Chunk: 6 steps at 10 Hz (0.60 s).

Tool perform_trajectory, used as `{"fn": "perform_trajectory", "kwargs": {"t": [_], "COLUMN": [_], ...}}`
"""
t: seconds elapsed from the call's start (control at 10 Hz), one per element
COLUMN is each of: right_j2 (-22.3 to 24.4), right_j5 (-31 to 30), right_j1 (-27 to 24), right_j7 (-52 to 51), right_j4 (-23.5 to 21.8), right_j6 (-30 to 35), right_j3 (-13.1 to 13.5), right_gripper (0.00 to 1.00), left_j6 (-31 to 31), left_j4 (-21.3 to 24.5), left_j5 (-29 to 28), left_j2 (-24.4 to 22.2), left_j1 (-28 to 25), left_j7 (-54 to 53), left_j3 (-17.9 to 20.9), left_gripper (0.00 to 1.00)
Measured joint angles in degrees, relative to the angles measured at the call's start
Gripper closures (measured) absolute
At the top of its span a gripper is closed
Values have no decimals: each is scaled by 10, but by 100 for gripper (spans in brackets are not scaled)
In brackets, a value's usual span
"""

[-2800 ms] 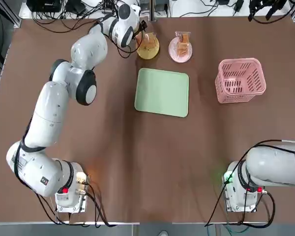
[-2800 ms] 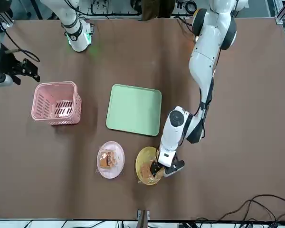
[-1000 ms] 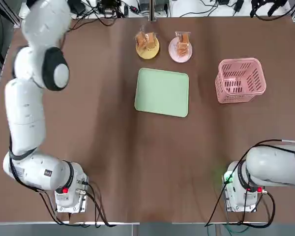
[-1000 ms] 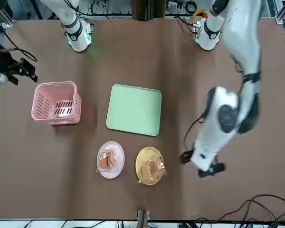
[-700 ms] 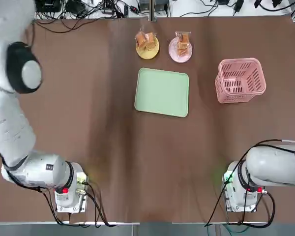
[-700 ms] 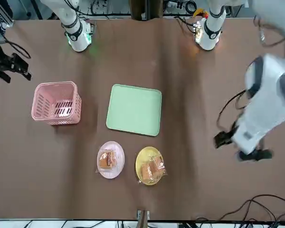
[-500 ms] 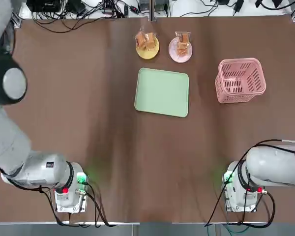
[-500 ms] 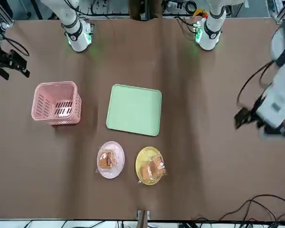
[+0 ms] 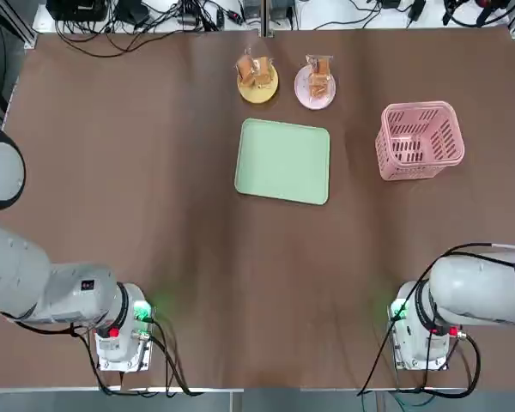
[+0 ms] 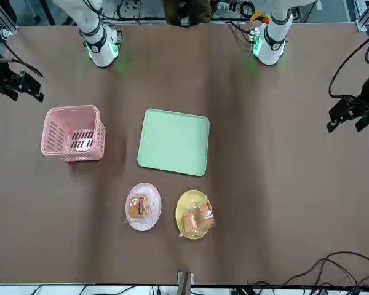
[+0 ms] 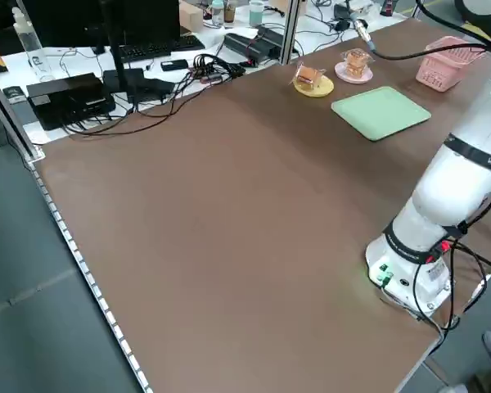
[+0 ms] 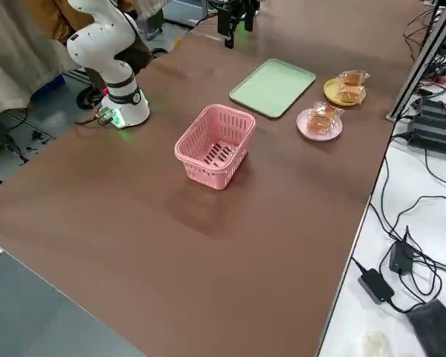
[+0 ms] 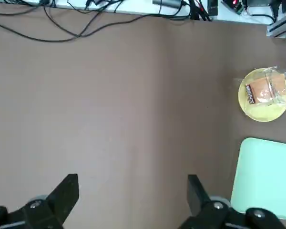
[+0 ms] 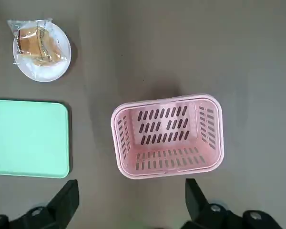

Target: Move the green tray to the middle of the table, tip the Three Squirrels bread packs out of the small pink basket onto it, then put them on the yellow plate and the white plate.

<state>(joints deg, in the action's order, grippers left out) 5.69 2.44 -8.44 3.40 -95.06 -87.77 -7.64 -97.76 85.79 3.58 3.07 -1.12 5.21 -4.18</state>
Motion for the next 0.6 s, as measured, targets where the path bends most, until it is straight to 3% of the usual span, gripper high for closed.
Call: {"fn": "perform_trajectory", "kwargs": {"t": [0.3,0.6], "right_j2": [0,0], "right_j5": [0,0], "right_j1": [2,8], "right_j7": [0,-3], "right_j4": [7,10], "right_j6": [-2,-2], "right_j3": [-2,-3], "right_gripper": [1,1], "left_j6": [-53,-61], "left_j4": [43,52], "left_j5": [-3,-42], "left_j2": [1,1], "left_j1": [12,34], "left_j7": [1,-2], "left_j3": [9,8], "left_gripper": [0,0]}}
